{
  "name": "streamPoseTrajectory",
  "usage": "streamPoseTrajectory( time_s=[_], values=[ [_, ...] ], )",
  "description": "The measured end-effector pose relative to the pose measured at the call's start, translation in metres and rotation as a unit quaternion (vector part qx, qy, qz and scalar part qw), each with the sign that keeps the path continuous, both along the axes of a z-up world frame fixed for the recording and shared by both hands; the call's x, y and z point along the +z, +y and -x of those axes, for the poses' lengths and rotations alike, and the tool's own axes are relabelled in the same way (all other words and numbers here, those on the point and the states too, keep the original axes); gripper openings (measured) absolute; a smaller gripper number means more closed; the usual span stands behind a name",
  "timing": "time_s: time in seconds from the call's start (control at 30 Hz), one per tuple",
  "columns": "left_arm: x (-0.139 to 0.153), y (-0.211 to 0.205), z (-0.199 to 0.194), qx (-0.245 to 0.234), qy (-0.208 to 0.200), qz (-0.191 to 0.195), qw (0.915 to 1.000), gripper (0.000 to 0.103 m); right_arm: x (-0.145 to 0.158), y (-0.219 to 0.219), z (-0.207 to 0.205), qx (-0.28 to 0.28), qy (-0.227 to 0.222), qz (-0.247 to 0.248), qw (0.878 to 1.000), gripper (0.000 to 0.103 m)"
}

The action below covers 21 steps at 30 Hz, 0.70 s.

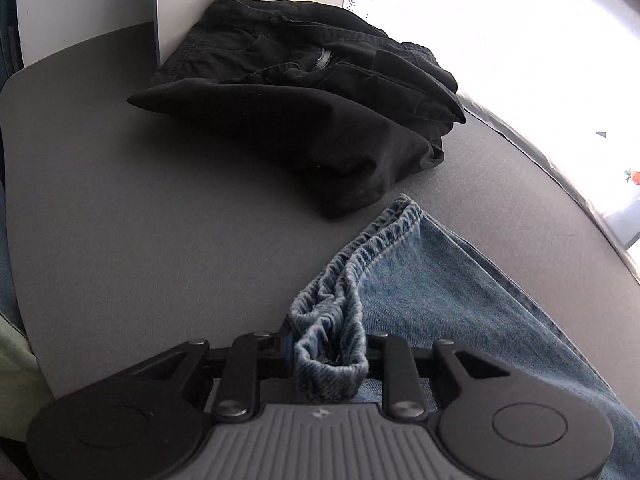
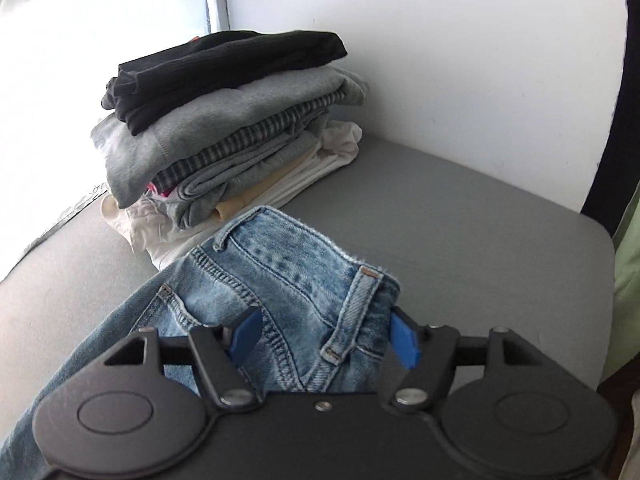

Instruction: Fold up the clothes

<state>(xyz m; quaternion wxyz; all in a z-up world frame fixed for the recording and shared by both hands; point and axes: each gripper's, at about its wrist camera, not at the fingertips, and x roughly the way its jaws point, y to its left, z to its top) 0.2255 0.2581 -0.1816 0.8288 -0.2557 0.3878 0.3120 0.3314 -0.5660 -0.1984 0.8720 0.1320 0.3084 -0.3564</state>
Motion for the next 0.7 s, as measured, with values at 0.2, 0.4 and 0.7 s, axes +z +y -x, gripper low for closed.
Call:
streamPoseTrajectory(
  time_s=[0.2, 0.4, 0.7],
  values=[
    [0.012, 0.007, 0.018, 0.0, -0.016, -0.006, 0.9999, 0.033, 0.02, 0.095, -0.006, 0.09, -0.01, 0.075, 0.993, 0.08],
    [0.036, 0.02, 0.014, -0.041, -0.048, -0.034, 0.9974, 0.033, 0.003, 0.182, -0.032, 0.211, 0.002, 0.019, 0.977, 0.08],
    [0.024, 0.016, -0.068, -0.174, -0.047, -0.055, 0.9821, 0.037, -0.044, 0.28, -0.06, 0.27, 0.04, -0.035, 0.961, 0.08]
  ],
)
